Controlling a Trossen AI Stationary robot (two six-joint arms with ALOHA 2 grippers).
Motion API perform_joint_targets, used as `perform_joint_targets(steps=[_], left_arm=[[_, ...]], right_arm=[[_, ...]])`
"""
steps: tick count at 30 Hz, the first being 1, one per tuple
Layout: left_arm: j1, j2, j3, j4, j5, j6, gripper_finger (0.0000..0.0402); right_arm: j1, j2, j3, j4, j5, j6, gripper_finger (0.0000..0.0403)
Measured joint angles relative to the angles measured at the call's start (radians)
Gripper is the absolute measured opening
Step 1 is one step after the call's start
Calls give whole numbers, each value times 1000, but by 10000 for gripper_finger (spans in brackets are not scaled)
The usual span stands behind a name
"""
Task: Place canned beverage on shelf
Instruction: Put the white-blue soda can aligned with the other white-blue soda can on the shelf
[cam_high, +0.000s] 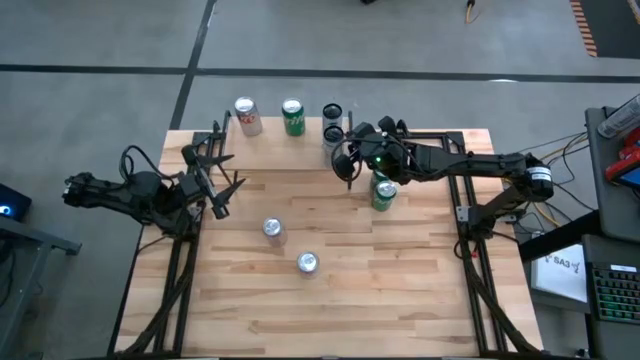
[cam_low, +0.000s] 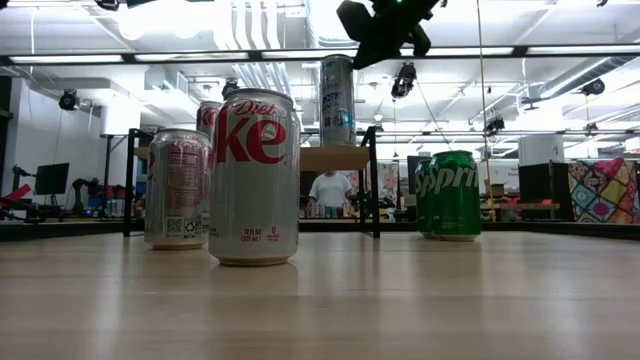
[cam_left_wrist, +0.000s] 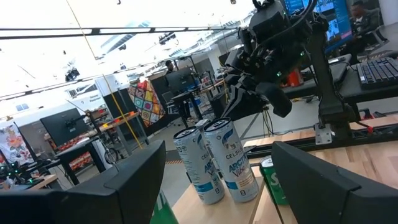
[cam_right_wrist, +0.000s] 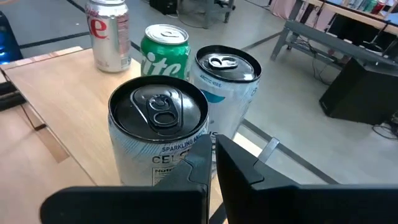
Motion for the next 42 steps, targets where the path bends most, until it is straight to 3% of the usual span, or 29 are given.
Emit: perform_joint_targets(steps=[16,21,27,29,33,38,42], left_arm=[[0,9,0,0,0,-9,278],[0,39,0,11,15,-62,278],[0,70,0,11,134,-177,278],[-1,75,0,11,138,-212,278],[-1,81,0,11,138,-265,278],[-1,83,0,11,138,-304,278],[-1,83,0,11,138,-315,278]], right_arm=[[20,-70,25,-62,42,-30,12],[57,-95,25,-74,-125,-68,12],[57,-95,24,-154,-454,-80,12],[58,-77,16,-154,-511,-132,12],[52,-28,7,-130,-511,-186,12],[43,7,6,-126,-383,-217,12],[27,14,5,-124,-375,-233,12]])
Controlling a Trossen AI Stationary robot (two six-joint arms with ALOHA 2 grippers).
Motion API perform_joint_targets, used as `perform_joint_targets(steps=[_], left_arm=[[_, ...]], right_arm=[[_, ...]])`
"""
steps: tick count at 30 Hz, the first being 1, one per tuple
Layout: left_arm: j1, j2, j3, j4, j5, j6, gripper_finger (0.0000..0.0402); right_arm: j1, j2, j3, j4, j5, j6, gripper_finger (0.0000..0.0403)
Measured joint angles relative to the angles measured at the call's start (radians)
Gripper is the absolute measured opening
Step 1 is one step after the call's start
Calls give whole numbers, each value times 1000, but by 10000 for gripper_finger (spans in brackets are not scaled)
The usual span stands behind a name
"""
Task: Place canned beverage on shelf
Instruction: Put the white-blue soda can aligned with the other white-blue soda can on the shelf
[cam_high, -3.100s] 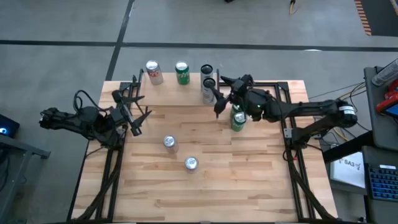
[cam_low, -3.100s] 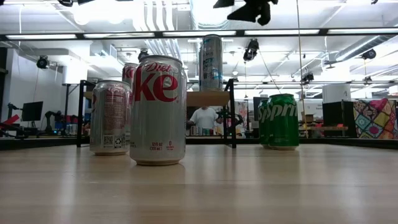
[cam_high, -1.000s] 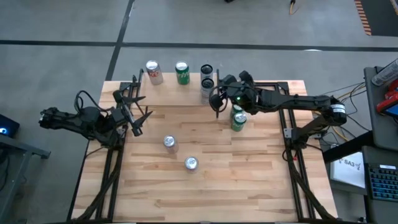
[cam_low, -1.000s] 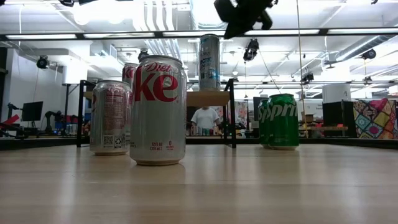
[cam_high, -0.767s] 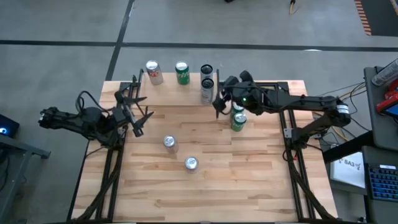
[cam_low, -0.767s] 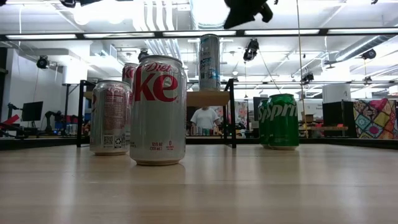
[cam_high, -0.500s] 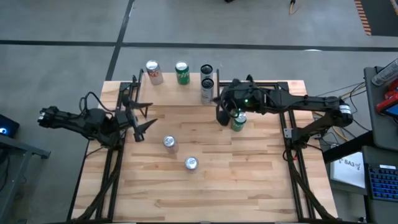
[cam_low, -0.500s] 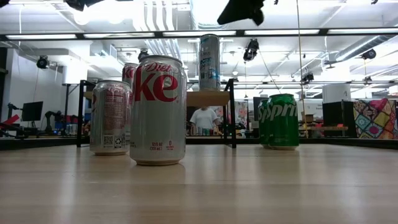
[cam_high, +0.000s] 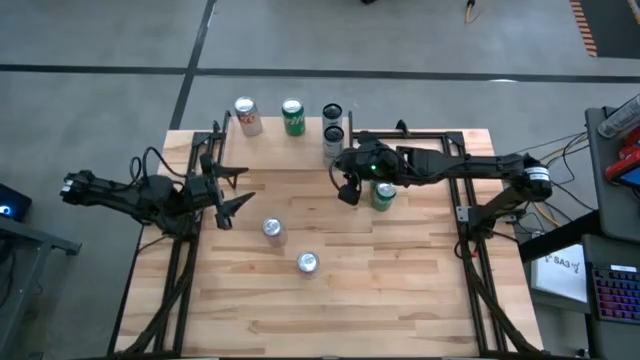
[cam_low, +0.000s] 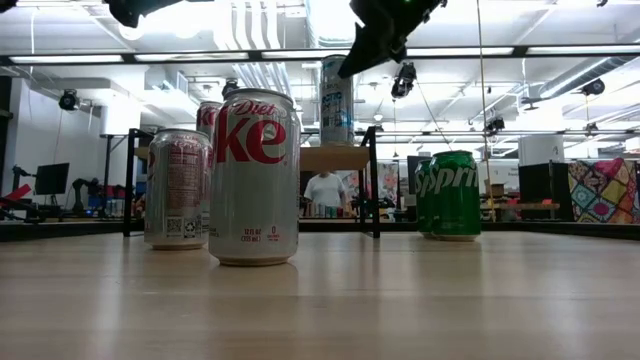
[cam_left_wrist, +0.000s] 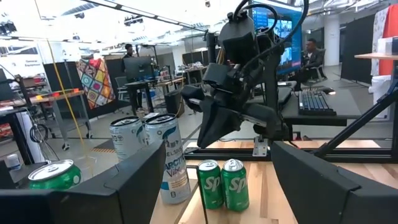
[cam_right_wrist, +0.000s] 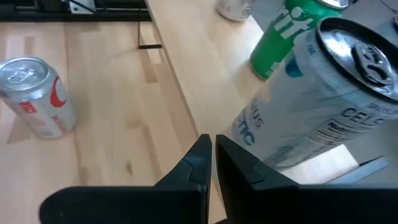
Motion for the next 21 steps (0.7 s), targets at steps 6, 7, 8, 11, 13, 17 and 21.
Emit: perform_joint_targets(steps=[6,7,8,11,13,17,21], left_arm=[[0,7,0,2,0,-1,278],[0,8,0,2,0,0,278],[0,10,0,2,0,0,278],[0,16,0,3,0,0,278],[0,20,0,3,0,0,278],[0,27,0,4,0,0,278],[0,29,0,10,0,0,278]], right_arm=[[-33,0,0,1,1,-10,12],[-37,0,0,1,1,-12,12],[-42,0,0,1,1,-18,12],[-51,0,0,1,0,-30,12],[-55,0,0,8,0,-38,12],[-62,10,0,31,-1,-56,12],[-66,27,0,45,-2,-70,12]])
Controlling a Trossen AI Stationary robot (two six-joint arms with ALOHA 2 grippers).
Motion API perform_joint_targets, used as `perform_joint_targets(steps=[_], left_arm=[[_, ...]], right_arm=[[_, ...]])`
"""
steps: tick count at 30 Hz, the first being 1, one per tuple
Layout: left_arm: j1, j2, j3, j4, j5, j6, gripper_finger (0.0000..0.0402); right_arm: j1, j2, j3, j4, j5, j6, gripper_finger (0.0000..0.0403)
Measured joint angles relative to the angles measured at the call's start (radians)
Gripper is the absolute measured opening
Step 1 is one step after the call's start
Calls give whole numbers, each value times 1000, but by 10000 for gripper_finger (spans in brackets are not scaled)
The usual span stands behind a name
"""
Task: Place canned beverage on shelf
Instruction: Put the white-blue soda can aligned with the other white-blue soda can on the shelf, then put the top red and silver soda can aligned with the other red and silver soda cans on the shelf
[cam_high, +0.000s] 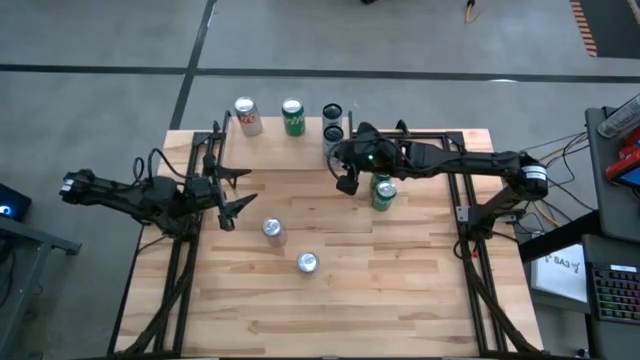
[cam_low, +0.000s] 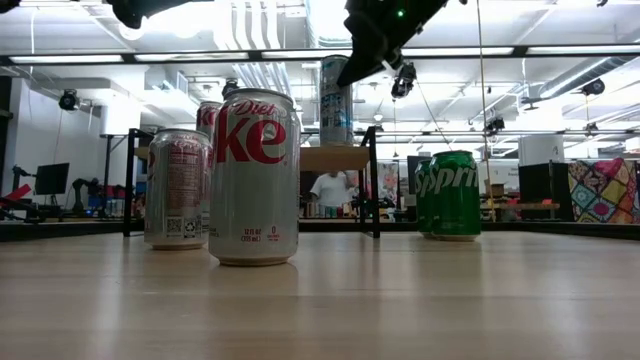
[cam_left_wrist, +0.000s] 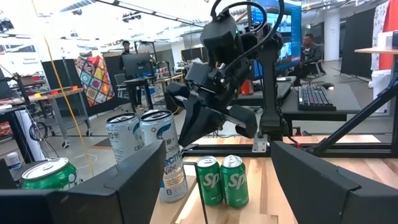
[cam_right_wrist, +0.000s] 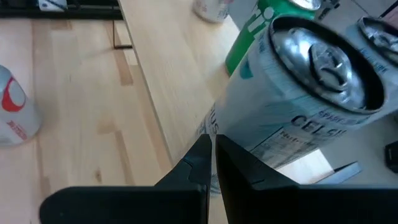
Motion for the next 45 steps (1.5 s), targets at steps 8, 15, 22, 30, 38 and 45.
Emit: perform_joint_targets(steps=[8,15,22,30,38,45], left_arm=[[0,0,0,1,0,0,278],[0,0,0,1,0,0,278],[0,0,0,1,0,-7,278],[0,45,0,0,109,-84,278],[-4,152,5,23,117,-174,278],[-52,245,94,-73,127,-233,278]], right_arm=[[-15,26,0,4,2,-7,12],[-17,26,0,7,3,-11,12],[13,20,8,-1,-5,23,12],[135,-8,25,-12,-8,34,12],[256,-50,26,-87,-8,125,12],[349,-53,26,-152,-9,177,12]])
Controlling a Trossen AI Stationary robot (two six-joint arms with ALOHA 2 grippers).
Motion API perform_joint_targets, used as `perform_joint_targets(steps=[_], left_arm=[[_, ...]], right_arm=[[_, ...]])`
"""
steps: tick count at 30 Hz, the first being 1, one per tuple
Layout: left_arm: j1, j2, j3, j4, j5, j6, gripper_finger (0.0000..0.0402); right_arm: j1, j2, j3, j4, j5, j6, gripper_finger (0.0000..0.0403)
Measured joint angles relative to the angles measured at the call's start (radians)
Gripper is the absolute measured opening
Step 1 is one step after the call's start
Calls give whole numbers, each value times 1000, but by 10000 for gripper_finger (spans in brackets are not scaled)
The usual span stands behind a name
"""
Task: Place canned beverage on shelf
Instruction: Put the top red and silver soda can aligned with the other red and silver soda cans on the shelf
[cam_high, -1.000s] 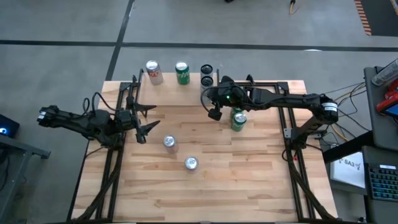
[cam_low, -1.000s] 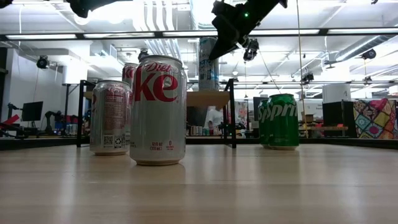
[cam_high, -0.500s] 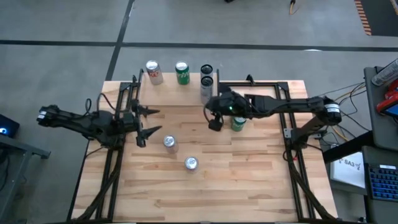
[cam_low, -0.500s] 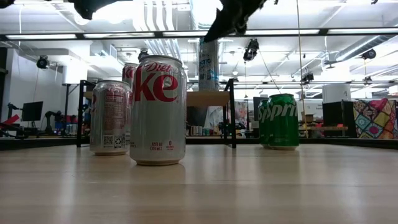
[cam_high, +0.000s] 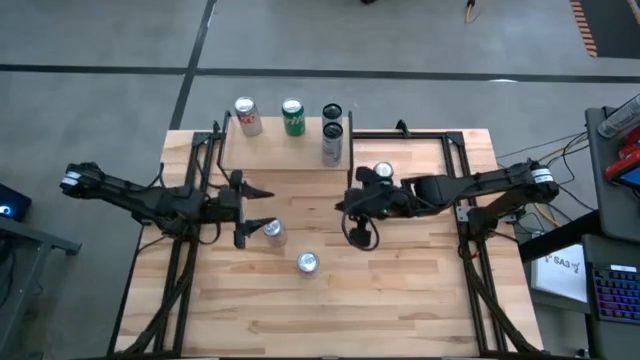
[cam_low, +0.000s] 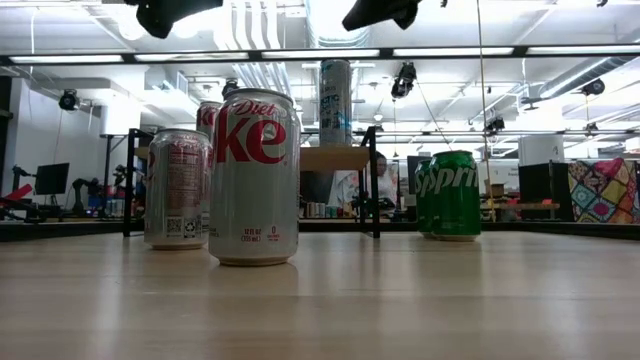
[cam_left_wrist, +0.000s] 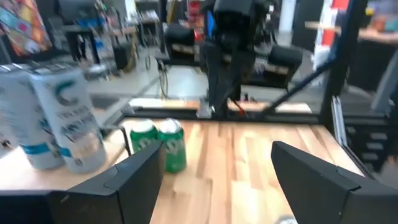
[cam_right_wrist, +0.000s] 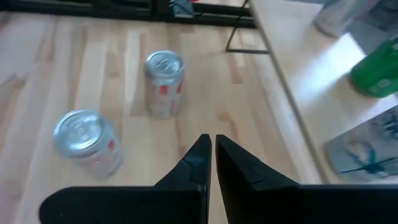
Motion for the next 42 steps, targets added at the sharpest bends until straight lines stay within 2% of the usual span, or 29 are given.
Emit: perform_joint_targets(steps=[10,14,27,30,34,37,39,42], left_arm=[[-49,158,204,-501,-1,-152,278],[-49,218,241,-637,0,-202,278],[-49,295,249,-641,62,-189,282],[-49,298,248,-632,91,-182,303],[-49,301,247,-632,2,-207,350],[-49,305,247,-651,-14,-261,377],[-49,316,244,-677,2,-251,389],[-48,341,233,-707,-28,-270,395]], right_arm=[[80,0,0,-46,0,32,12],[82,0,0,-48,1,32,12],[81,0,0,-55,1,22,12],[81,0,0,-55,1,22,12],[81,0,0,-55,1,22,12],[81,2,0,-54,1,22,12],[81,7,0,-53,1,22,12],[81,15,-1,-53,1,21,12]])
